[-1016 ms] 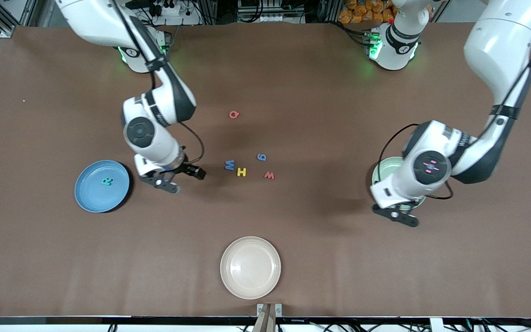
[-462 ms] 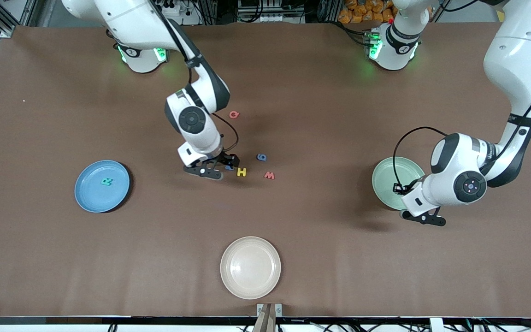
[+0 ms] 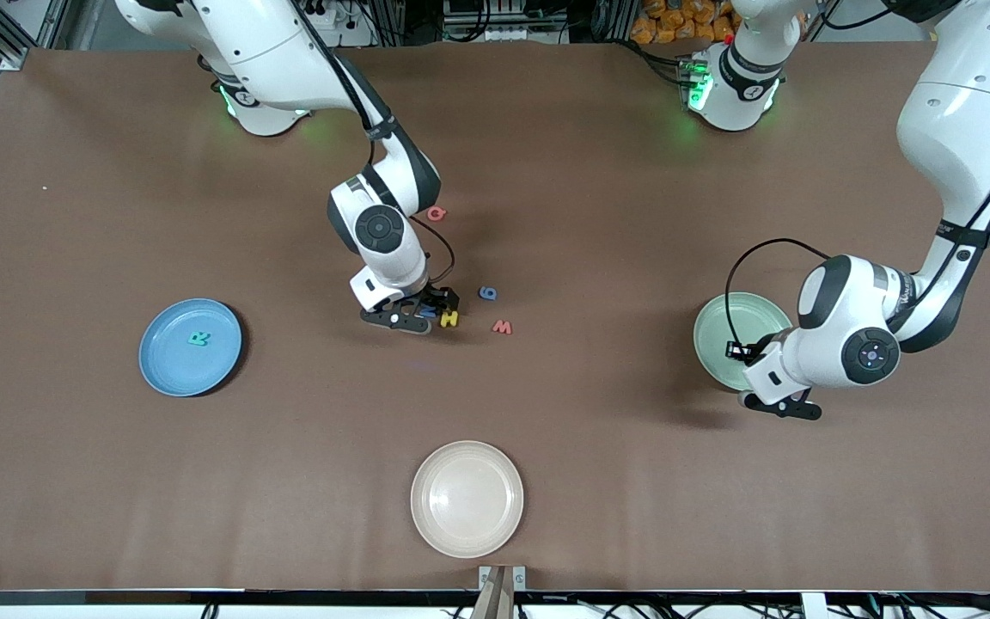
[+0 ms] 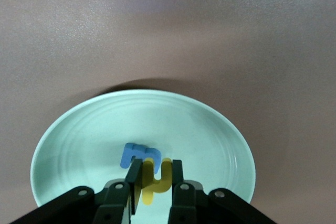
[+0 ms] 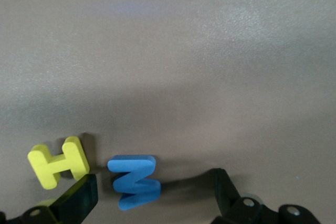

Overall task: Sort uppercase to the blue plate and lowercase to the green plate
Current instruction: 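Release the h on the green plate while the right gripper grasps the M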

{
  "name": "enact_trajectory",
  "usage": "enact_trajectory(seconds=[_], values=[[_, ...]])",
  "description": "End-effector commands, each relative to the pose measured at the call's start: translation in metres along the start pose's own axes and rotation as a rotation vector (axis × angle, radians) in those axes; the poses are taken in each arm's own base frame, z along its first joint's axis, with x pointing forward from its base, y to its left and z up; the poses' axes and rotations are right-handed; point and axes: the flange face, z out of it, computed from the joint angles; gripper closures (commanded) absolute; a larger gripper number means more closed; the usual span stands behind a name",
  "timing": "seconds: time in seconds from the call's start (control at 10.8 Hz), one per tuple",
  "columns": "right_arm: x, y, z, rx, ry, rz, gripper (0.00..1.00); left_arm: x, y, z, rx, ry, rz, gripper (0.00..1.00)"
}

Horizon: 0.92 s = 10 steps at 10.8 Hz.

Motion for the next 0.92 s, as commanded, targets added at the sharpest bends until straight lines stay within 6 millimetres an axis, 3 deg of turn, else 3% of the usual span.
enact_trajectory(seconds=[0.0, 0.46, 0.83], values=[[0.000, -0.003, -0.001, 0.010, 0.002, 0.010, 0.00, 0.000, 0.001, -0.006, -0.016, 0.011, -0.019, 0.61], [-0.012, -0.017, -0.002, 0.016, 0.006, -0.016, 0.00, 0.001, 0.004, -0.029, -0.009, 0.041, -0.028, 0.29], [-0.011, -0.016, -0.003, 0.013, 0.009, -0.017, 0.00, -0.002, 0.010, -0.056, 0.012, 0.082, -0.059, 0.29]])
